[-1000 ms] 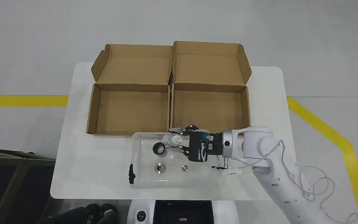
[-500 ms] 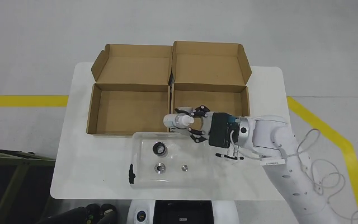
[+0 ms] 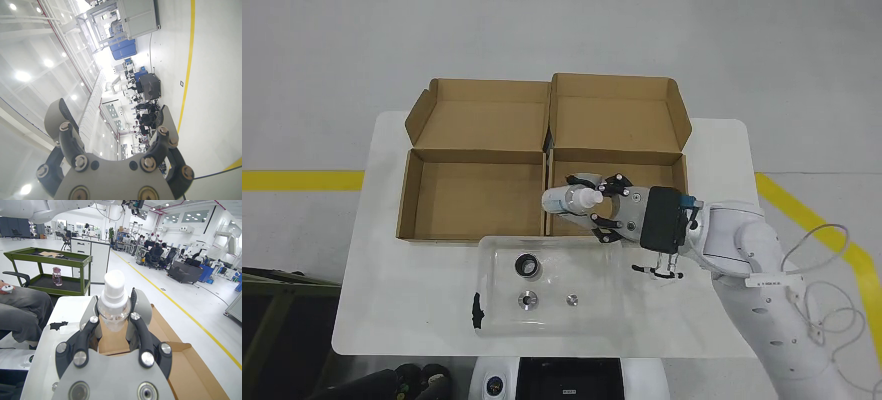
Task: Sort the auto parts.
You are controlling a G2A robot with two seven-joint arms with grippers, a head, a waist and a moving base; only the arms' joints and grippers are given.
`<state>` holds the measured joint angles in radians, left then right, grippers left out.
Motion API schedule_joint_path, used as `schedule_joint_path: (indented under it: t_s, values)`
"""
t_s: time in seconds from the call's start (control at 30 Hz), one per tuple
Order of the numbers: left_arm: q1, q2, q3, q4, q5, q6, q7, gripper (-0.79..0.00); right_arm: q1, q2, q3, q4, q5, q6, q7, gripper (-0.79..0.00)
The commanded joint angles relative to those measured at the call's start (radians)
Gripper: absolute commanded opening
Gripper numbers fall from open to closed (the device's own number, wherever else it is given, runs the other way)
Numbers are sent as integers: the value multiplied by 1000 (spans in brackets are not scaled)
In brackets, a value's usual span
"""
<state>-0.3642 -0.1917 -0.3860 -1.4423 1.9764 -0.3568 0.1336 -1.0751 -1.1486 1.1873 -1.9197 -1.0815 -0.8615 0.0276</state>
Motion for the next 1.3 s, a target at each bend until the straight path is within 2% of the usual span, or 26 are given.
schedule_joint_path:
  t_s: [0.0, 0.5, 0.87, 1.27]
  values:
    - [0, 0, 0, 0, 0, 0, 0, 0, 1, 1, 4, 1, -2, 2, -4, -785]
    - [0, 0, 0, 0, 0, 0, 0, 0, 34, 2, 4, 86, -64, 41, 21, -785]
    - [0, 0, 0, 0, 0, 0, 0, 0, 130, -14, -86, 276, -123, 68, 76, -785]
    - [0, 0, 0, 0, 0, 0, 0, 0, 223, -40, -182, 476, -156, 90, 65, -785]
